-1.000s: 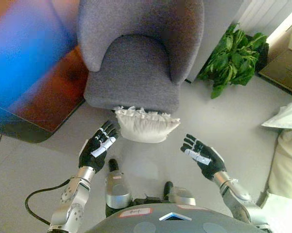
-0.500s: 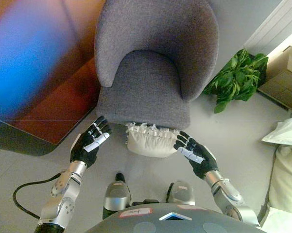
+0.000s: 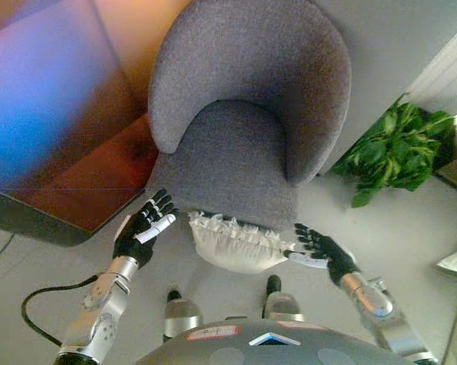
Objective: Pick up the pillow and put it on the sofa.
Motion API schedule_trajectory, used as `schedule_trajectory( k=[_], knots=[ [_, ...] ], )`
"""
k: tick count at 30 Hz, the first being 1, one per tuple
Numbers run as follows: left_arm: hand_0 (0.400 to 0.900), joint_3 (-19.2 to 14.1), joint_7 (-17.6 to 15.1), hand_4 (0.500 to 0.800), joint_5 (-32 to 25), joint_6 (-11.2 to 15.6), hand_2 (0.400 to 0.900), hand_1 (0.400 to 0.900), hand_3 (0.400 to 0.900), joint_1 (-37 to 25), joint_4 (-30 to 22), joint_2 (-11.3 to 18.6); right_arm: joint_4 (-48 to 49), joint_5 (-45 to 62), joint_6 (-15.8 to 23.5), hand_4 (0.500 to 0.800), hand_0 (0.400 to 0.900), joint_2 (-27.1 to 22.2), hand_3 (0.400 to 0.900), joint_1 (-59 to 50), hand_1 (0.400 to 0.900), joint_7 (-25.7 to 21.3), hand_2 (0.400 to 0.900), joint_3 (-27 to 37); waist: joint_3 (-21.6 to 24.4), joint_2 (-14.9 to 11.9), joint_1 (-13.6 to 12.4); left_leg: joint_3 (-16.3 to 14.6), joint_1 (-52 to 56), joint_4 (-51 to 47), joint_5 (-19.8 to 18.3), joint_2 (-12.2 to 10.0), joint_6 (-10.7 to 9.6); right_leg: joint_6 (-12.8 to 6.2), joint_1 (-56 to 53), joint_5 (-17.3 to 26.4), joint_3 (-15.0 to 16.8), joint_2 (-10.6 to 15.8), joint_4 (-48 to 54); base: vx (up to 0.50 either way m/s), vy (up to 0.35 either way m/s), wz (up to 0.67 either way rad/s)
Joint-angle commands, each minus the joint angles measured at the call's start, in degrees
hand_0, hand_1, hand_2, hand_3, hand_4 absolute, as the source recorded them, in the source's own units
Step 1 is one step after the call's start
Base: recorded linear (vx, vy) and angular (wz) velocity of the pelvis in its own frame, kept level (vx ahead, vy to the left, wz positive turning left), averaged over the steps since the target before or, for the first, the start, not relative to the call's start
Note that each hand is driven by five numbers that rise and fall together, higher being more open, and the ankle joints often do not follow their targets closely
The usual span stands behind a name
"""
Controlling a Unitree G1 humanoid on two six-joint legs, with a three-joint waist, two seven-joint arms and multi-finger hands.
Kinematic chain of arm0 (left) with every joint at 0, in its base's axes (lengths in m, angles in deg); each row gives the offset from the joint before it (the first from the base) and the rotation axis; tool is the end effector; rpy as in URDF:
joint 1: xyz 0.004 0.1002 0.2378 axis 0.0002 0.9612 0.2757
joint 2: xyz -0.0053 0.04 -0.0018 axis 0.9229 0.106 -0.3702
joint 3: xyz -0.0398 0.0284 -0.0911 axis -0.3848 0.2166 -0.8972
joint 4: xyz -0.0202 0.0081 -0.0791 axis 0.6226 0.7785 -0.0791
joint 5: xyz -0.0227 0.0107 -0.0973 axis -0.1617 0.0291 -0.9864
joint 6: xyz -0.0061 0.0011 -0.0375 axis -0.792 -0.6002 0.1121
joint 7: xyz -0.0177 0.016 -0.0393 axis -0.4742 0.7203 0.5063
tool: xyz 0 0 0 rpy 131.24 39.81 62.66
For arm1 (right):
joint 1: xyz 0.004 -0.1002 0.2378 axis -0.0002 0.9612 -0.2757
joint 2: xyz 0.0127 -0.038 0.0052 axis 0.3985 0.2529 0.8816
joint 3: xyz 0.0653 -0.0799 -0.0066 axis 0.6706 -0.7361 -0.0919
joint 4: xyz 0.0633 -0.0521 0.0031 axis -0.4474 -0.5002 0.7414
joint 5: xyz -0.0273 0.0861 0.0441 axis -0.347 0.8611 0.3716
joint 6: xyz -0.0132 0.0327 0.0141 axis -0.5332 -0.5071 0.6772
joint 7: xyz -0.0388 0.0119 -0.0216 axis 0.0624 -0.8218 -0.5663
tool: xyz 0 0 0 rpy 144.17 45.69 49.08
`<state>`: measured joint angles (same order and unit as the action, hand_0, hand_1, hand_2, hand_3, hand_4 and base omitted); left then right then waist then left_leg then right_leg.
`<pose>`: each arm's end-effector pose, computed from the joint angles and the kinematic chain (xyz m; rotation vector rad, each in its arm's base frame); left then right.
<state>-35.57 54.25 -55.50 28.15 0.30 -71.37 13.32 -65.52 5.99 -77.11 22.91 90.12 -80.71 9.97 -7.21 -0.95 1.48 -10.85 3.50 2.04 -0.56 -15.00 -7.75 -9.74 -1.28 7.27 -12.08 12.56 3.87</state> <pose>0.1054 0.2311 -0.0043 -0.2798 0.3724 -0.0142 0.0978 -0.2545 -0.0040 -0.5780 0.6379 0.2176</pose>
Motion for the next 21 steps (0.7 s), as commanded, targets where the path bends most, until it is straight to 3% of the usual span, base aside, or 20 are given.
schedule_trajectory(
  k=[1,5,8,13,21],
  knots=[
    [0.9,-3.63,1.12,0.8,1.12,3.13,0.9,0.9,0.9,-4.49,-6.21,3.92,3.95,-12.76,1.53,0.8,0.9,-1.14,0.9,-5.94,0.9,-0.96,0.9,0.89,0.13,-3.87,-0.55,-1.58,0.06,4.76,-0.3,-1.02,0.08,-4.3,0.47,3.04,-1.27,7.42,-0.7,0.09,-0.089,0.23],
    [0.9,-4.14,1.97,0.8,0.5,1.92,0.9,0.9,0.9,-5.12,-5.13,4.93,2.65,-21.87,0.54,0.8,0.9,-3.38,0.9,-11.6,0.9,-1.84,0.9,-1.07,-1.91,-3.87,-1.84,-0.99,-1.34,6.15,-1.98,-2.11,-0.24,-4.88,2.73,4.13,-2.47,8.81,-2.16,0.05,-0.098,0.21],
    [0.9,-4.57,1.77,0.8,0.69,2.32,0.9,0.9,0.9,-6.6,-4.78,5.8,-0.15,-23.35,0.83,0.8,0.9,-3.51,0.9,-17.01,0.9,-3.8,0.9,-2.78,-5.23,-4.2,-2.87,1.54,-5.28,10.23,-3.57,-3.28,-0.02,-4.55,7.49,2.92,-1.71,9.23,-7.09,-0.11,-0.112,0.23],
    [0.9,-4.11,-0.62,0.8,-0.54,6.22,0.9,0.9,0.9,-11.0,-4.97,8.26,-0.37,-21.57,1.95,0.8,0.9,-3.76,0.9,-23.45,0.9,-7.93,0.9,-3.98,-13.44,-3.73,-2.85,7.01,-17.21,20.31,-5.93,-4.77,0.26,-3.38,20.42,-1.29,2.98,10.42,-20.02,-0.27,-0.061,0.26],
    [0.9,-2.23,-3.77,0.8,-1.52,10.16,0.9,0.9,0.9,-15.36,-5.51,8.19,-1.33,-14.15,2.8,0.8,0.9,-5.47,0.9,-30.08,0.9,-11.19,0.9,-5.51,-19.88,-1.94,-3.75,9.76,-34.39,35.39,-10.15,-4.38,0.38,-2.39,36.11,-6.7,6.63,12.61,-36.14,-0.16,-0.009,0.2]
  ],
)
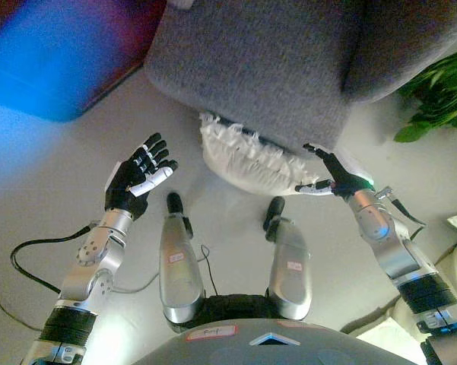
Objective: Pick up the pillow and put it on the sofa.
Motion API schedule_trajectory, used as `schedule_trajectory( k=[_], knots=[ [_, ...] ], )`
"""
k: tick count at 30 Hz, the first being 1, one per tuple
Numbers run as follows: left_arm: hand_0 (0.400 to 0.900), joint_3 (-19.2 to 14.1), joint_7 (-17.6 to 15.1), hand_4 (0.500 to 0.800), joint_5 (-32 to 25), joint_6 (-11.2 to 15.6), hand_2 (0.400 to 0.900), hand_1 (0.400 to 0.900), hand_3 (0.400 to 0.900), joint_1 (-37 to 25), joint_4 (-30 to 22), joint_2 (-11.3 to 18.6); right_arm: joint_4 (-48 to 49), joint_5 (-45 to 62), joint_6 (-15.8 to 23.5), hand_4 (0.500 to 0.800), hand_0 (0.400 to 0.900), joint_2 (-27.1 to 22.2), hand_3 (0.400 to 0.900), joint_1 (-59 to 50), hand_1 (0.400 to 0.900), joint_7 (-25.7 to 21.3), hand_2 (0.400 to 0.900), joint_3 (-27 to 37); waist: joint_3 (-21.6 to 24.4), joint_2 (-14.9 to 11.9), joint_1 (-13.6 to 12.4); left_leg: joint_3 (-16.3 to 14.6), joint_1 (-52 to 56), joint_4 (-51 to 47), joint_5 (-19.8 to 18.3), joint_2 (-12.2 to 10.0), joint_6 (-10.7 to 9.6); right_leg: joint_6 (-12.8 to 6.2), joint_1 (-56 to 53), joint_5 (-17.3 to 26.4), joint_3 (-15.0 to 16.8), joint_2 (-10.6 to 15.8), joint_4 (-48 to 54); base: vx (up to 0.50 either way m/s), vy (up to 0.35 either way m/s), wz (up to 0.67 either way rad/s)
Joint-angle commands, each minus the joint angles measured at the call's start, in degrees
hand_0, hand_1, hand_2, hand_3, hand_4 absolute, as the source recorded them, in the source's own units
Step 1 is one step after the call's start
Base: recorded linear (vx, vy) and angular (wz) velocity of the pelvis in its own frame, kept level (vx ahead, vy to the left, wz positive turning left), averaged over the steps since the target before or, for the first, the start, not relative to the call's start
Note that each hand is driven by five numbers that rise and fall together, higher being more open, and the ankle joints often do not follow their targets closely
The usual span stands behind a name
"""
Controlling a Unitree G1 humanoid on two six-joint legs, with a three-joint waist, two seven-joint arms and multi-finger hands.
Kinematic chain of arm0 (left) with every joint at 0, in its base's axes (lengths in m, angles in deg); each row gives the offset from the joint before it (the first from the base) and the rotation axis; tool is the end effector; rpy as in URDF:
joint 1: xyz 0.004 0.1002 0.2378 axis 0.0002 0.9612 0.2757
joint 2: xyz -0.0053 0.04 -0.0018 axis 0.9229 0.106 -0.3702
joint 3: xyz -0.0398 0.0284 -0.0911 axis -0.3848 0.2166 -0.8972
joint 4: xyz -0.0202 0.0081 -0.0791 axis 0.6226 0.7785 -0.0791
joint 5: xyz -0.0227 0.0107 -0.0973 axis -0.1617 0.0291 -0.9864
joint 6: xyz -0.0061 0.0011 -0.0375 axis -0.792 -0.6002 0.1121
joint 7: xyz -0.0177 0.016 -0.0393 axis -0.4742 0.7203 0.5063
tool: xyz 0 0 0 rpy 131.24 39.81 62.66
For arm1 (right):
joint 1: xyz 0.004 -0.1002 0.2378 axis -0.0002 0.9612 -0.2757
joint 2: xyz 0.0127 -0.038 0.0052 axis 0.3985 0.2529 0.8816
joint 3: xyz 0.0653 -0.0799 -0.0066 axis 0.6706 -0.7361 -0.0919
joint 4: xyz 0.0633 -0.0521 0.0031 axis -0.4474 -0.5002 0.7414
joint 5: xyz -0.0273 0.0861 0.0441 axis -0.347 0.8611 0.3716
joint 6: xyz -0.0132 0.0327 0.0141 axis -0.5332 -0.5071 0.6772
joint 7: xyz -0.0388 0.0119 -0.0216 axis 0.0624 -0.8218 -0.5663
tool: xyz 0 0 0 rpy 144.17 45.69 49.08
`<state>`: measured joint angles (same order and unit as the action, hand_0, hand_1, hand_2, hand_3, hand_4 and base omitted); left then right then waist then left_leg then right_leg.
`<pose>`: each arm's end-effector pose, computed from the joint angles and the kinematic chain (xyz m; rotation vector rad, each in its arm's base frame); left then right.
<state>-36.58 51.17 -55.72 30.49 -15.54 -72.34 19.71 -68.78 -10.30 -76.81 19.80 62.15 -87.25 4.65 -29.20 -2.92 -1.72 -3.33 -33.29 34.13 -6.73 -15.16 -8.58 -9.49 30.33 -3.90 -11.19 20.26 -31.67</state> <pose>0.1766 0.2418 0.0477 -0.1494 0.0698 -0.0699 0.2119 -0.2370 0.0565 -1.0028 0.1479 0.1533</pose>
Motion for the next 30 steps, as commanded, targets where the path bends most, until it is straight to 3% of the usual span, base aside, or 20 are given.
schedule_trajectory(
  k=[1,14,15,21,30],
  knots=[
    [0.9,-1.03,-0.81,0.8,-1.31,8.22,0.9,0.9,0.9,-0.02,-4.48,1.65,1.65,2.67,2.52,0.8,0.9,-2.45,0.9,-3.14,0.9,-5.13,0.9,-0.45,1.52,0.29,-0.65,2.34,0.88,4.78,-4.52,-4.16,1.21,-2.45,6.01,4.04,5.89,4.99,-2.13,-0.12,0.006,0.13],
    [0.9,0.96,-2.05,0.8,-1.27,10.48,0.9,0.9,0.9,-6.59,-5.36,1.06,-3.71,4.75,-0.44,0.8,0.9,-2.38,0.9,-19.32,0.9,-9.84,0.9,-2.38,-0.59,3.79,-1.17,2.91,-20.53,28.74,-13.24,-4.41,2.0,-0.61,27.16,-1.4,8.39,6.51,-23.18,-0.09,0.042,0.06],
    [0.9,0.95,-2.0,0.8,-1.23,10.6,0.9,0.9,0.9,-6.36,-5.58,1.08,-3.85,4.44,-0.58,0.8,0.9,-2.29,0.9,-19.58,0.9,-10.38,0.9,-2.42,-0.59,4.09,-1.31,3.22,-21.16,31.46,-15.64,-4.75,1.76,-0.93,28.13,-3.64,8.65,6.68,-26.2,0.03,0.043,0.05],
    [0.9,1.02,-1.36,0.8,-2.12,11.65,0.9,0.9,0.9,-6.41,-7.84,1.44,-6.59,3.1,-1.46,0.8,0.9,-2.15,0.9,-23.36,0.9,-13.26,0.9,-2.66,-0.59,4.93,-2.02,6.04,-29.5,43.72,-19.78,-5.08,2.03,-0.05,36.35,-8.56,10.58,7.04,-37.5,0.0,0.025,0.07],
    [0.9,1.34,0.07,0.8,-4.85,10.19,0.9,0.9,0.9,-6.5,-10.14,2.41,-11.27,5.72,-3.65,0.8,0.9,-1.28,0.9,-27.91,0.9,-9.86,0.9,-4.47,-0.59,5.31,-3.71,11.2,-36.67,54.9,-23.3,-5.03,1.45,0.83,44.18,-14.63,14.24,7.26,-50.85,0.03,0.0,0.08]
  ],
)
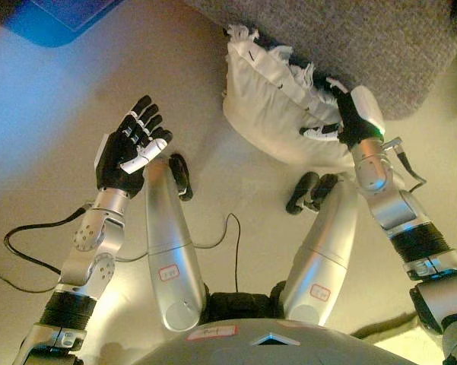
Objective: Pick up the pillow and put it on the sofa.
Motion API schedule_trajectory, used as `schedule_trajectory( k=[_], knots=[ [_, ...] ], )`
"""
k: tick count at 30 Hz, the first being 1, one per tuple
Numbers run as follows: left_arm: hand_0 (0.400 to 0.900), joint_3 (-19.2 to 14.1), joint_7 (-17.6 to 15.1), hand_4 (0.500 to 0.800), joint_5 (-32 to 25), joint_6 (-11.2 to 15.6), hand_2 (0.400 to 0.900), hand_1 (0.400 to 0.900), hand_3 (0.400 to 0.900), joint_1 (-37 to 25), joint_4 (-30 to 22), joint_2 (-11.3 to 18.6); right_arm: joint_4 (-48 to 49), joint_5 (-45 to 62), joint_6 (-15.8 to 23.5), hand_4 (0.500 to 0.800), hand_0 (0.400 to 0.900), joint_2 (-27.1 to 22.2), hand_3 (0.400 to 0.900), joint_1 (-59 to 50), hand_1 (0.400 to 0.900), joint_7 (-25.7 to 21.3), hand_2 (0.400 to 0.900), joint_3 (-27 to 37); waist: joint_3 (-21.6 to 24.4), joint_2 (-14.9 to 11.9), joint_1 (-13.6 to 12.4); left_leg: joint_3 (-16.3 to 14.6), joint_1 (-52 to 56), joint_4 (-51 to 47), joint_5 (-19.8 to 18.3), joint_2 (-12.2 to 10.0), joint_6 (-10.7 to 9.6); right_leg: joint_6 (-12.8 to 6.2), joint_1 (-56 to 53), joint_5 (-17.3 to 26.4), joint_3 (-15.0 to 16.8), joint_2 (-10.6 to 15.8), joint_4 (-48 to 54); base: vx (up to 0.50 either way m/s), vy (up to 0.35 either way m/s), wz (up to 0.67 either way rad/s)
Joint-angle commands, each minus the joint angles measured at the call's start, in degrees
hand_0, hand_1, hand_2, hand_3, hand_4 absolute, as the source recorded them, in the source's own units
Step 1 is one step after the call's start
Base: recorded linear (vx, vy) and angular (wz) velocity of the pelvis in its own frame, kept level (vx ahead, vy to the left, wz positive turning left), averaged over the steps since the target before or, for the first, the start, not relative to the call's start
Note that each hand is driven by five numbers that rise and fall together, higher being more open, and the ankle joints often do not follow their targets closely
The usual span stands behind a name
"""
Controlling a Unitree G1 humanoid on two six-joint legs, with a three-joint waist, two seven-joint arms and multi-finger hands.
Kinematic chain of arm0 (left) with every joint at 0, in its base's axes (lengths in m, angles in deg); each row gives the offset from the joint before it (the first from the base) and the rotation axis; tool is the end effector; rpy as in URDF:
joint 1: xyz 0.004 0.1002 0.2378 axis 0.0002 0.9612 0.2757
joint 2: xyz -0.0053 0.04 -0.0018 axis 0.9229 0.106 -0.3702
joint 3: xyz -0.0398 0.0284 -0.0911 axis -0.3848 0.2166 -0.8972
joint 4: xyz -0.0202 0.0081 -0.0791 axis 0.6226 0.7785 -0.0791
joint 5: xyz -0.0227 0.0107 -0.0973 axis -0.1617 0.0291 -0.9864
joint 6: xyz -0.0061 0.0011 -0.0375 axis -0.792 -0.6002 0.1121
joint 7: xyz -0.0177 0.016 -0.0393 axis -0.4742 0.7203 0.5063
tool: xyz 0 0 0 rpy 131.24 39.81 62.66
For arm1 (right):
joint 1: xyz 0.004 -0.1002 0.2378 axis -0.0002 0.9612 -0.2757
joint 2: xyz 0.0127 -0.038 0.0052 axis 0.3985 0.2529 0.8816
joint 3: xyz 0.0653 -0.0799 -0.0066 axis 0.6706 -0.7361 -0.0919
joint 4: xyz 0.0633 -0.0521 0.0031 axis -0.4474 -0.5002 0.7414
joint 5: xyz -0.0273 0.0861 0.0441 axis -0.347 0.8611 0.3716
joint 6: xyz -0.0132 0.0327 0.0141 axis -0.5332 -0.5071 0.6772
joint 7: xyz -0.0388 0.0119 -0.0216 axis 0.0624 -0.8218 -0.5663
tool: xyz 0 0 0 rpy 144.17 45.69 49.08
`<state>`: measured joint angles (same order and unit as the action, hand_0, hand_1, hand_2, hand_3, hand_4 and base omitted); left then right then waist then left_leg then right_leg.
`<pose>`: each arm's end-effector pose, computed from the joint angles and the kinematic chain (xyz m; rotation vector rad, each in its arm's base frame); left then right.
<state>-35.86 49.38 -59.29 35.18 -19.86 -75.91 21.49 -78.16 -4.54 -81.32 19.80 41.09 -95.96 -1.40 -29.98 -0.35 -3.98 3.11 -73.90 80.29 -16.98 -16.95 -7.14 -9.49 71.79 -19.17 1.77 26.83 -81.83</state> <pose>0.1930 0.2355 0.0754 -0.1893 -0.1156 -0.1004 0.2769 -0.2211 0.1036 -0.9861 -0.0253 -0.0412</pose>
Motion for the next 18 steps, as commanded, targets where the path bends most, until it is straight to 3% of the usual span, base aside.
schedule_trajectory(
  k=[1,7,8,9,18],
  knots=[
    [0.9,0.79,2.01,0.8,-1.57,5.41,0.9,0.9,0.9,-2.2,-6.79,0.71,-2.78,-0.03,0.44,0.8,0.9,-1.05,0.9,-7.51,0.9,-0.77,0.9,1.21,0.19,2.84,-1.64,5.33,3.33,9.84,-13.34,-3.23,-0.09,0.96,3.55,0.23,1.75,0.86,-1.95,0.03,-0.005,0.09],
    [0.9,1.53,1.97,0.8,-2.48,4.54,0.9,0.9,0.9,-2.32,-7.39,1.28,-7.37,2.58,-1.8,0.8,0.9,-0.06,0.9,-11.45,0.9,-0.13,0.9,-0.42,0.19,3.37,-2.99,7.5,1.24,14.2,-14.28,-2.39,-0.06,1.55,6.33,-1.31,3.44,1.07,-7.23,0.02,-0.016,0.08],
    [0.9,1.7,2.07,0.8,-2.73,4.32,0.9,0.9,0.9,-2.42,-7.19,1.22,-8.21,3.04,-2.37,0.64,0.633,0.29,0.633,-12.02,0.633,0.11,0.633,-0.58,0.19,3.43,-3.17,7.73,1.28,14.44,-14.3,-2.35,-0.06,1.61,6.5,-1.38,3.64,1.14,-7.74,0.03,-0.013,0.07],
    [0.9,1.73,2.33,0.8,-2.81,4.02,0.9,0.9,0.9,-2.47,-7.07,1.2,-8.92,3.57,-2.96,0.5,0.4,0.53,0.4,-12.57,0.4,0.36,0.4,-0.76,0.19,3.49,-3.3,7.91,1.22,14.78,-14.35,-2.3,-0.09,1.65,6.74,-1.45,3.84,1.24,-8.21,0.03,-0.016,0.08],
    [0.9,1.95,2.66,0.8,-1.87,1.7,0.9,0.9,0.9,-1.23,-7.43,0.65,-9.41,3.79,-7.28,0.5,0.4,2.92,0.4,-12.56,0.4,0.64,0.4,-0.6,0.19,3.98,-3.85,8.84,1.64,16.68,-14.04,-2.17,-0.48,1.69,6.63,-0.55,5.33,2.06,-10.03,0.05,-0.003,0.04]
  ],
)
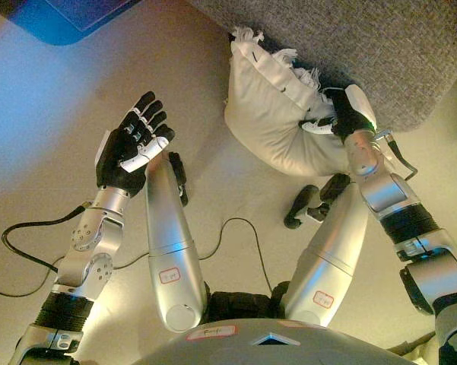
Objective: Pick up the pillow and put it on the sofa.
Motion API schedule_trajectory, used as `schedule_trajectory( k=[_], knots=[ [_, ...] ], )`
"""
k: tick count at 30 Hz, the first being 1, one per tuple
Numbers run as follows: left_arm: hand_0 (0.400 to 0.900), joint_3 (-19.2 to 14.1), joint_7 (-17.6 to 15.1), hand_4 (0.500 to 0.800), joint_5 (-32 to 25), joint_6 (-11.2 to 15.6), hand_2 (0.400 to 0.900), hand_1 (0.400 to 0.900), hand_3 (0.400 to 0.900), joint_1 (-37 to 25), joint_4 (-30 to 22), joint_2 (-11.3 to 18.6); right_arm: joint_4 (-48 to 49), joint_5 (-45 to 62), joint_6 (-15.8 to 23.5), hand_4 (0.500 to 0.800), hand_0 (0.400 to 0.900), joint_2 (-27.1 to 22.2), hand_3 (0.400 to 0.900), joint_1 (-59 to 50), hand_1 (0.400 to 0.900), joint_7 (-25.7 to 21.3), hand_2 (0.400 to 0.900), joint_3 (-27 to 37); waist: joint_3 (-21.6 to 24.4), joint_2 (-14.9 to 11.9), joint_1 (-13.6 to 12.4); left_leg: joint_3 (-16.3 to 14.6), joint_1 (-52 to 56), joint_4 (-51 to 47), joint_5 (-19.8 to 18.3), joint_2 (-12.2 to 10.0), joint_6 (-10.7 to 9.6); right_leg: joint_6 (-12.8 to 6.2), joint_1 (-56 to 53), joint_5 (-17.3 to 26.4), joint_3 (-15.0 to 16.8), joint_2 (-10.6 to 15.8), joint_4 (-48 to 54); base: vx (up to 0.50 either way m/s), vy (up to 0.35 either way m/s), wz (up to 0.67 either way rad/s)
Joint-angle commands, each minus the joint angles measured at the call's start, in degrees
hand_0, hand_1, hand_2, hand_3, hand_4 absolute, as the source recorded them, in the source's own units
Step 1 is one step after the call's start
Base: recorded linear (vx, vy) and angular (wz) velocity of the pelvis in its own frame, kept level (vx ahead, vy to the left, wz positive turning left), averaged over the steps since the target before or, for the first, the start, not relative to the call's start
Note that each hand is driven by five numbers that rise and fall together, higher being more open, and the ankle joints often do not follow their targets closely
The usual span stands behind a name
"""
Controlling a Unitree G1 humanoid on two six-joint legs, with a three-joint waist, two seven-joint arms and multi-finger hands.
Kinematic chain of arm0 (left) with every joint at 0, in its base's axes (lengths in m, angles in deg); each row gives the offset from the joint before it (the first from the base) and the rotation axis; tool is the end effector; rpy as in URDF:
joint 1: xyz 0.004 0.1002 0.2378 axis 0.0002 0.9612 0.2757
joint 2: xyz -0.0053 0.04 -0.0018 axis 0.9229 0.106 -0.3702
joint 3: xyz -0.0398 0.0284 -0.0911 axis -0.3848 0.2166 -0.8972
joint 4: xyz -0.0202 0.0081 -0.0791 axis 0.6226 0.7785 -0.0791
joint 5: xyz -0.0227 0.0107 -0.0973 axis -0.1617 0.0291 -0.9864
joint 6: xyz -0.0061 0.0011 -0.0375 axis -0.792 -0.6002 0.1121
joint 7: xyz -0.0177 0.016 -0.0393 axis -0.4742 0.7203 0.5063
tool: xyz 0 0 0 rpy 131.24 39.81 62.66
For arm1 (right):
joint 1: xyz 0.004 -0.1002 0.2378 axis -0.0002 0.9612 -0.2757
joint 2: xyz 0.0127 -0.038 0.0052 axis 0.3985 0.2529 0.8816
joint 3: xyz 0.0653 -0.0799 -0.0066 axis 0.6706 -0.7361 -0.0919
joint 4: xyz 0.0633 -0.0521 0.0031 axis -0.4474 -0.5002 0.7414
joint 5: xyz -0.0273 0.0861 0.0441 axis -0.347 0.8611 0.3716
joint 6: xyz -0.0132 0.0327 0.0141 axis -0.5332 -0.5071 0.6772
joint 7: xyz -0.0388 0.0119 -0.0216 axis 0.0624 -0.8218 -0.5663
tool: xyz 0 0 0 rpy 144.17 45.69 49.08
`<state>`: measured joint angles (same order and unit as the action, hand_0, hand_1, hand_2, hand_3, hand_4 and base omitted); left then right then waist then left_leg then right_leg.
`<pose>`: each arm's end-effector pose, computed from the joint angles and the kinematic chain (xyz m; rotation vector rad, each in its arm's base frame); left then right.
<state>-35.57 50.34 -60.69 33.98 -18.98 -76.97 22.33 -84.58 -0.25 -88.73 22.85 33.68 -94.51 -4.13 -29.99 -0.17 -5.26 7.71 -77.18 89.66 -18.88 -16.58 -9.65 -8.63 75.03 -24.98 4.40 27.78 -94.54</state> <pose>0.1901 0.2358 0.0751 -0.2008 -0.0900 -0.1272 0.2977 -0.2108 0.1086 -0.9286 0.1056 -0.0611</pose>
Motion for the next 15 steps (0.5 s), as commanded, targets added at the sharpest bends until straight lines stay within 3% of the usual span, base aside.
schedule_trajectory(
  k=[1,11,15],
  knots=[
    [0.9,1.57,1.68,0.8,-0.58,2.26,0.9,0.9,0.9,-1.81,-6.58,-0.32,-2.81,-0.88,-0.04,0.5,0.4,0.28,0.4,-4.53,0.4,-1.07,0.4,2.34,0.2,3.96,-2.52,4.29,5.15,7.65,-12.14,-2.64,1.94,0.75,3.14,5.51,3.03,1.32,2.54,0.07,0.013,0.01],
    [0.9,1.46,0.5,0.8,-1.65,0.16,0.9,0.9,0.9,-0.36,-6.14,-0.87,-0.44,-1.81,0.6,0.5,0.4,1.57,0.4,-2.35,0.4,-1.37,0.4,3.73,0.2,4.09,-2.31,4.22,7.42,7.21,-11.41,-3.64,1.74,0.5,1.06,6.32,3.5,1.89,2.53,0.05,0.016,-0.02],
    [0.9,1.68,-0.76,0.8,-2.05,0.08,0.9,0.9,0.9,-1.28,-5.24,-1.17,1.21,-3.3,2.74,0.5,0.4,1.29,0.4,-2.93,0.4,-2.68,0.4,4.37,0.2,3.76,-2.03,2.51,9.74,2.84,-10.4,-3.86,1.76,0.12,-2.19,7.79,1.67,2.08,8.11,-0.01,0.008,-0.01]
  ],
)
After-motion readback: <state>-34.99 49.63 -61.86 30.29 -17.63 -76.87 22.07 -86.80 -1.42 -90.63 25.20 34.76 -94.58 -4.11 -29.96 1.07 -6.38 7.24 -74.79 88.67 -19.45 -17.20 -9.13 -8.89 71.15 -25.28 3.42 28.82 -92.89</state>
